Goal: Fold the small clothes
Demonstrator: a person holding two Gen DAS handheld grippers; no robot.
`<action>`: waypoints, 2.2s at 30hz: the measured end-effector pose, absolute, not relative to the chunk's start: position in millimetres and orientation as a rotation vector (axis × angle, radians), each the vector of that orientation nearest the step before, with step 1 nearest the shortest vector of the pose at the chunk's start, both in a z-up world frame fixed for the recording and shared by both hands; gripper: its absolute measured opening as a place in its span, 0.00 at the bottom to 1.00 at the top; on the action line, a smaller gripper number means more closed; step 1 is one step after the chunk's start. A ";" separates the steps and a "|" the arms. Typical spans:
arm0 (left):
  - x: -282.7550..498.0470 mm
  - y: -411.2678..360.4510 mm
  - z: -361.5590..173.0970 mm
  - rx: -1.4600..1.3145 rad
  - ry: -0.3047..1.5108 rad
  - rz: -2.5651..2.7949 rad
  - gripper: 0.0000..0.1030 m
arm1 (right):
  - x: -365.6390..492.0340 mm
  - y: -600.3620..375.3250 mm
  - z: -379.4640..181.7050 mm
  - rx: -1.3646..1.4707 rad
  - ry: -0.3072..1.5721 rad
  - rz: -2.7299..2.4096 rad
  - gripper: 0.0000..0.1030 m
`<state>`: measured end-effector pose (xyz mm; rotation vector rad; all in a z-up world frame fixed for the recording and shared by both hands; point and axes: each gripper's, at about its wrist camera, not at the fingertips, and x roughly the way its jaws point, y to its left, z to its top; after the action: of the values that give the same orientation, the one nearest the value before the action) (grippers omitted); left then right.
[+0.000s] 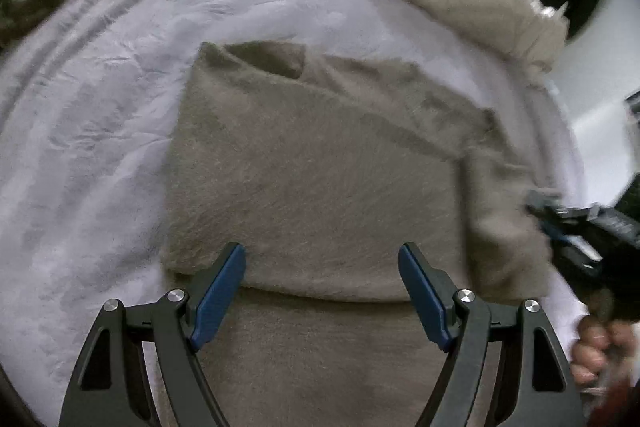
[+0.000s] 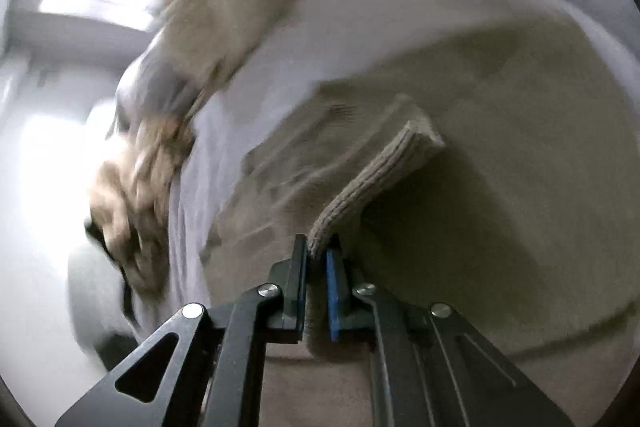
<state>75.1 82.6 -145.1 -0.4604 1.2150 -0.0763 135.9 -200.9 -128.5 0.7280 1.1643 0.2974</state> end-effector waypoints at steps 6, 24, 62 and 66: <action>81.1 106.8 -142.8 -0.692 1.186 -0.233 0.77 | 129.0 -91.7 -108.7 0.186 1.181 0.582 0.09; 96.0 94.0 -168.5 -0.769 1.265 -0.271 0.77 | 73.4 -145.8 -142.6 0.372 1.354 0.489 0.48; 54.5 119.1 -131.3 -0.330 1.200 0.043 0.82 | 51.3 -352.2 -159.7 0.770 1.246 0.135 0.61; 63.8 141.7 -147.6 -0.412 1.259 -0.010 0.82 | 55.6 -363.6 -170.8 0.830 1.253 0.154 0.61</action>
<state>63.8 141.7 -147.6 -0.4124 1.2591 -0.0097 55.6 -363.6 -170.8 0.8305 1.2525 0.1541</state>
